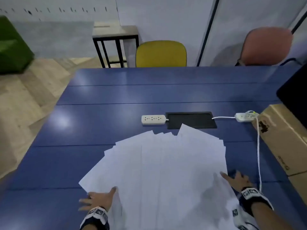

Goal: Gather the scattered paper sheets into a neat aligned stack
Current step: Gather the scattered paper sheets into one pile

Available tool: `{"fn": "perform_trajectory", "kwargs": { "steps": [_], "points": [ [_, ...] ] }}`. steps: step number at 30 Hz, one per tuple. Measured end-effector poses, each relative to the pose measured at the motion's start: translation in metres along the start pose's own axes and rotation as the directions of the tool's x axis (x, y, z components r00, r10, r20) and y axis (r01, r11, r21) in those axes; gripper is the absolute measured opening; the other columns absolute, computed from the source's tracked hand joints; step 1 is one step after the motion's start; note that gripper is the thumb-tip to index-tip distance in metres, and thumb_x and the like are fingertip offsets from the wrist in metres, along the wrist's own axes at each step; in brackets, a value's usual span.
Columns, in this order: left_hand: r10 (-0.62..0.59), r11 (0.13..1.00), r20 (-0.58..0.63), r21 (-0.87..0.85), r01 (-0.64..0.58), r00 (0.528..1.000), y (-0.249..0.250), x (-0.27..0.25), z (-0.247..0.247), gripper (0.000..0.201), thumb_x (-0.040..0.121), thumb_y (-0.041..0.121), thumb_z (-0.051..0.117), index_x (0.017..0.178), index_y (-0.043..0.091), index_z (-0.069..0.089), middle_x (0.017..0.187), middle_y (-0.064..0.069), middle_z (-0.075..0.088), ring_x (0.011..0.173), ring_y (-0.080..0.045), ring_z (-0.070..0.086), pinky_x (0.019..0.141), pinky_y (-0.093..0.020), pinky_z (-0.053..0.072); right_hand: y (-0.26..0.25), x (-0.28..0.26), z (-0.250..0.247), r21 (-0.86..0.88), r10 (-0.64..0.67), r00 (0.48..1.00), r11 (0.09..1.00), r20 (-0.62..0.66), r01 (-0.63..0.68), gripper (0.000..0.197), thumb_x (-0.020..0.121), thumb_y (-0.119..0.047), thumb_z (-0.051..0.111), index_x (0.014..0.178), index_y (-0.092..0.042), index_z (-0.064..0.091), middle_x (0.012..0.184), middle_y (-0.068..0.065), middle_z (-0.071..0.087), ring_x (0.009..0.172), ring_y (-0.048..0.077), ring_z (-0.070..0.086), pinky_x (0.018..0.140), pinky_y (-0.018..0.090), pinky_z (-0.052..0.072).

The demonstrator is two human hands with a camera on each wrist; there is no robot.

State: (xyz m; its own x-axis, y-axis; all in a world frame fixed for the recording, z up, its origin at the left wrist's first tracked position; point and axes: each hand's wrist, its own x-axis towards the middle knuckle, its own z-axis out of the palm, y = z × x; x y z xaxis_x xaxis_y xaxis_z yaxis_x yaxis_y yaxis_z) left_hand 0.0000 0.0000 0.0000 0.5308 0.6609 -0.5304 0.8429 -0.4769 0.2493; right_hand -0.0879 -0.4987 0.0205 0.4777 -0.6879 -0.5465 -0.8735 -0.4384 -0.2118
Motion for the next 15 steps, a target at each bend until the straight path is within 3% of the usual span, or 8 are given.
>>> {"fn": "perform_trajectory", "kwargs": {
  "steps": [2, 6, 10, 13, 15],
  "points": [
    [-0.042, 0.999, 0.011, 0.008, 0.042, 0.999, 0.012, -0.011, 0.002, 0.120, 0.063, 0.054, 0.079, 0.149, 0.001, 0.013, 0.156, -0.023, 0.003, 0.143, -0.044, -0.003, 0.110, -0.063, 0.010, -0.026, -0.003, 0.011, -0.037, 0.033, 0.999, 0.999, 0.013, -0.032, 0.098, 0.081, -0.071, 0.050, 0.151, -0.012, 0.014, 0.156, 0.024, 0.010, 0.142, 0.044, 0.012, 0.116, 0.055, 0.015],
    [-0.009, 1.000, -0.005, 0.018, 0.009, 1.000, 0.022, -0.022, -0.001, 0.112, 0.061, 0.048, 0.082, 0.145, 0.006, 0.021, 0.144, -0.025, 0.024, 0.129, -0.042, 0.022, 0.102, -0.059, 0.030, -0.066, -0.017, 0.038, 0.011, -0.056, 0.998, 0.998, -0.026, 0.057, 0.098, 0.078, -0.064, 0.063, 0.147, -0.008, 0.022, 0.146, 0.021, 0.023, 0.137, 0.037, 0.019, 0.105, 0.057, 0.031],
    [0.034, 0.976, -0.009, -0.215, -0.035, 0.999, 0.014, -0.003, -0.013, 0.106, 0.061, 0.029, 0.087, 0.142, 0.004, 0.023, 0.138, -0.030, 0.033, 0.125, -0.046, 0.034, 0.098, -0.056, 0.035, -0.068, -0.017, 0.044, 0.078, -0.105, 0.993, 0.991, -0.061, 0.110, 0.093, 0.076, -0.053, 0.073, 0.143, -0.004, 0.030, 0.145, 0.022, 0.032, 0.137, 0.036, 0.025, 0.106, 0.055, 0.030],
    [-0.010, 0.880, 0.121, -0.470, 0.066, 0.993, -0.005, 0.020, -0.024, 0.099, 0.041, 0.026, 0.091, 0.123, 0.000, 0.042, 0.116, -0.024, 0.057, 0.102, -0.041, 0.059, 0.088, -0.056, 0.051, -0.062, -0.014, 0.039, 0.064, -0.001, 0.996, 0.998, -0.085, 0.006, 0.095, 0.075, -0.054, 0.072, 0.140, 0.002, 0.032, 0.146, 0.027, 0.031, 0.139, 0.038, 0.023, 0.108, 0.052, 0.026],
    [-0.018, 0.822, 0.271, -0.543, 0.168, 0.963, -0.013, 0.023, -0.024, 0.087, 0.044, 0.014, 0.091, 0.116, -0.003, 0.047, 0.102, -0.021, 0.063, 0.088, -0.037, 0.063, 0.081, -0.058, 0.053, -0.067, -0.019, 0.043, 0.026, 0.025, 0.998, 0.999, -0.062, -0.024, 0.097, 0.075, -0.056, 0.071, 0.140, 0.003, 0.030, 0.146, 0.025, 0.027, 0.138, 0.037, 0.019, 0.107, 0.053, 0.027]
  ]
}}
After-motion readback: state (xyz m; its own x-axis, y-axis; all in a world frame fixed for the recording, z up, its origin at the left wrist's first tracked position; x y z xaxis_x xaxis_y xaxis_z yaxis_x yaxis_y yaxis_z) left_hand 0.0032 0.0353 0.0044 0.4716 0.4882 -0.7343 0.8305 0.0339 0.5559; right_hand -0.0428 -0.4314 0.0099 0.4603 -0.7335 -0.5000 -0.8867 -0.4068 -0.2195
